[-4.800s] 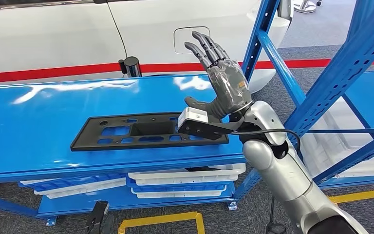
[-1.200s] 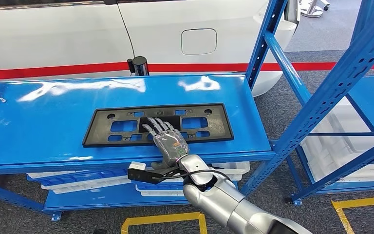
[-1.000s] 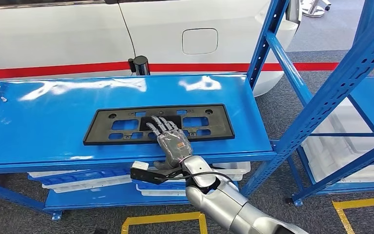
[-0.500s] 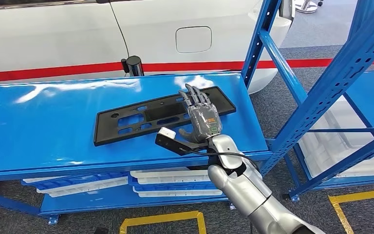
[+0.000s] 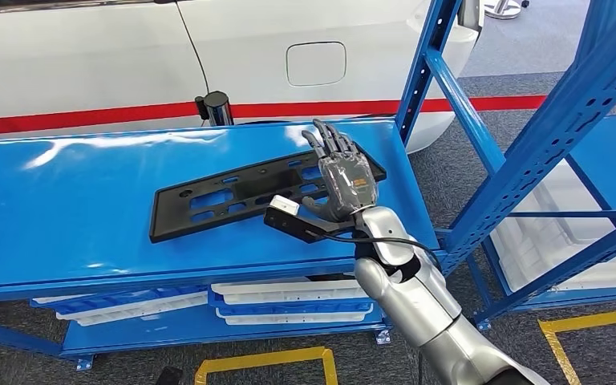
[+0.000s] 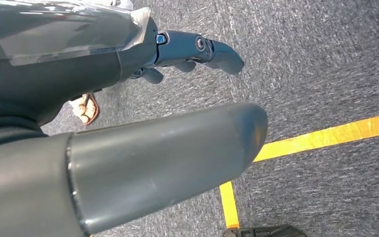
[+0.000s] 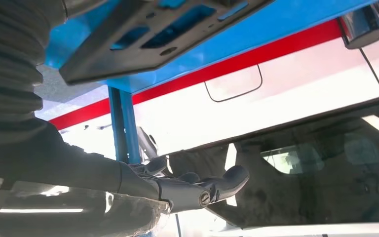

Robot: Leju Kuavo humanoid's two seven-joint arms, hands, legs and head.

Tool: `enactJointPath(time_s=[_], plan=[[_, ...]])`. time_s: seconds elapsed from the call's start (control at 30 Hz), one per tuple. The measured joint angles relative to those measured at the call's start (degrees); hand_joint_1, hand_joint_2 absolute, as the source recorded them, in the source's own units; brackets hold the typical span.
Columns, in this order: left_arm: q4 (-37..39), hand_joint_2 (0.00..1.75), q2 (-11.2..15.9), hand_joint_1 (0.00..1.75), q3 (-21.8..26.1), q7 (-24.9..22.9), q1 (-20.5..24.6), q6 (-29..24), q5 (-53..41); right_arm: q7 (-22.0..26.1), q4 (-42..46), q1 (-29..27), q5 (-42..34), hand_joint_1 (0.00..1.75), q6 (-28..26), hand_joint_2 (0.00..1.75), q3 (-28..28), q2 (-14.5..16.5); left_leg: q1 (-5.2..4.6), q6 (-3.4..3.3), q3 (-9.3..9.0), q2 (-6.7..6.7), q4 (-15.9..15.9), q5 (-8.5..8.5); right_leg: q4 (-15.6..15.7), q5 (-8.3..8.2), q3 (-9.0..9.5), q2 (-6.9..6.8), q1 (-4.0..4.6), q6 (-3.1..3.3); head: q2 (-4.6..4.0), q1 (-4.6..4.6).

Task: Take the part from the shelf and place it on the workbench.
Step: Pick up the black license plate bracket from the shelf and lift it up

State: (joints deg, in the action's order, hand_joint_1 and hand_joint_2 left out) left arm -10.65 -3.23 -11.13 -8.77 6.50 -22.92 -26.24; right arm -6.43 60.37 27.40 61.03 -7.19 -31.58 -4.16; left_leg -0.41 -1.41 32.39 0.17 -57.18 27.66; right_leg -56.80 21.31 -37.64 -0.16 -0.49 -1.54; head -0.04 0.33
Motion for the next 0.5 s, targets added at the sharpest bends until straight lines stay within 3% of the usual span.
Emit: enactJointPath(time_s=[0.5], plan=[[-0.02,0.0,0.0,0.0,-0.33,-0.34,0.38,0.08,-0.27,-0.02,-0.19,-0.75,0.65,0.0,-0.1,1.75,-0.2,0.06,0.01,0.01,0.02,0.0,0.0,0.02,0.0,0.0,-0.01,0.0,0.01,0.0,0.0,0.01]])
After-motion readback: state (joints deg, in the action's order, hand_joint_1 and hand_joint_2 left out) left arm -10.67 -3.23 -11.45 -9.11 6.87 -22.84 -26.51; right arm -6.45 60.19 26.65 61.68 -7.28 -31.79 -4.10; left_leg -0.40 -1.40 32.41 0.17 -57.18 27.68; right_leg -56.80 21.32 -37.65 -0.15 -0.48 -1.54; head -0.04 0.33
